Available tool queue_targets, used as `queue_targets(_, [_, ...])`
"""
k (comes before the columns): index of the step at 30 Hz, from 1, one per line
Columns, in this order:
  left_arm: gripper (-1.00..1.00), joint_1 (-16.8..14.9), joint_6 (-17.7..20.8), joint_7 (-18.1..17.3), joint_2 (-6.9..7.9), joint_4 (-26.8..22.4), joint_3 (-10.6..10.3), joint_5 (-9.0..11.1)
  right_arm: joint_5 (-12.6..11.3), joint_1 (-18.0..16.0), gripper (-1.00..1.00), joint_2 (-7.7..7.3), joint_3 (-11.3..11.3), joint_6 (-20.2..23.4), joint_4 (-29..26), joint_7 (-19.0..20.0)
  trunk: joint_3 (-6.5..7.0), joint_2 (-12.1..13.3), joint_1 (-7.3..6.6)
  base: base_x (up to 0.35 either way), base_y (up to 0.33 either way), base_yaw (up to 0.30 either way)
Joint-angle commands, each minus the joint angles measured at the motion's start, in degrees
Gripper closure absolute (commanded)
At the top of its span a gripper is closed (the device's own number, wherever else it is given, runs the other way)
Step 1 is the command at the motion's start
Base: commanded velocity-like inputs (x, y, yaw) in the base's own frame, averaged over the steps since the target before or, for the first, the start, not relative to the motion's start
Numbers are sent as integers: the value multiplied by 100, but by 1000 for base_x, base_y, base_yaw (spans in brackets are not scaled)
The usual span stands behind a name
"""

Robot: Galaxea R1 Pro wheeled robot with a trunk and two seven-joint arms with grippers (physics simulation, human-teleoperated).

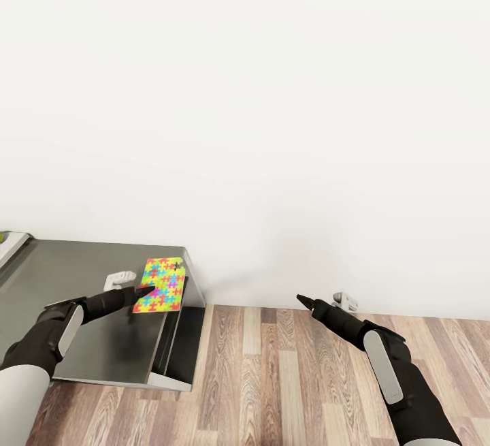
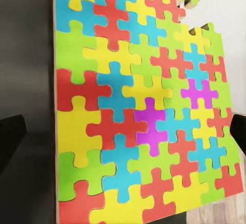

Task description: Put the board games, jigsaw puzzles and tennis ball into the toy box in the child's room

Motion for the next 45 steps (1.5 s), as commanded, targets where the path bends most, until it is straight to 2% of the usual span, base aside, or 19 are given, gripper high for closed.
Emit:
queue_targets(1, [-100, -4, 45, -13, 0, -1, 8, 34, 0, -4, -100, 1, -11, 34, -3, 21, -9, -10, 3, 0, 0, 0])
queue_targets(6, [-100, -4, 45, -19, 0, -1, -29, 34, 1, -4, -100, 1, -11, 34, -3, 21, -9, -10, 3, 0, 0, 0])
queue_targets(10, [-100, -4, 39, -69, 6, -1, -221, 40, 1, -4, -100, 1, -11, 34, -3, 21, -9, -10, 3, 0, 0, 0])
queue_targets(14, [-100, -4, 39, -233, 8, -1, -323, 36, 1, -4, -100, 1, -11, 34, -3, 21, -9, -10, 3, 0, 0, 0])
queue_targets(25, [-100, -4, 45, -292, 12, -1, -358, 26, -3, -4, -100, 1, -11, 34, -3, 21, -9, -10, 3, 0, 0, 0])
queue_targets(28, [-100, -4, 45, -309, 80, -1, -329, 31, -3, -4, -100, 1, -11, 34, -3, 21, -9, -10, 3, 0, 0, 0])
queue_targets(33, [-100, -4, 48, -339, 314, -1, -270, 59, -7, -4, -100, 0, -11, 34, -3, 21, -9, -10, 3, 0, 0, 0])
queue_targets(35, [-100, -4, 61, -354, 472, -8, -193, 88, -7, -4, -100, 1, -11, 34, -3, 21, -9, -10, 3, 0, 0, 0])
queue_targets(37, [-100, -4, 76, -366, 541, -13, -121, 107, -7, -4, -100, 1, -11, 34, -3, 21, -9, -10, 3, 0, 0, 0])
queue_targets(40, [-100, -4, 222, -498, 631, -39, 109, 131, -6, -4, -100, 1, -11, 34, -3, 21, -9, -10, 3, 0, 0, 0])
queue_targets(41, [-100, -2, 337, -647, 670, -47, 262, 138, -3, -4, -100, 1, -11, 34, -3, 23, -9, -10, 3, 0, 0, 0])
queue_targets(45, [-100, 1, 541, -1108, 768, -60, 584, 139, -1, -4, -100, 1, -7, 34, -3, 23, -9, -10, 3, 0, 0, 0])
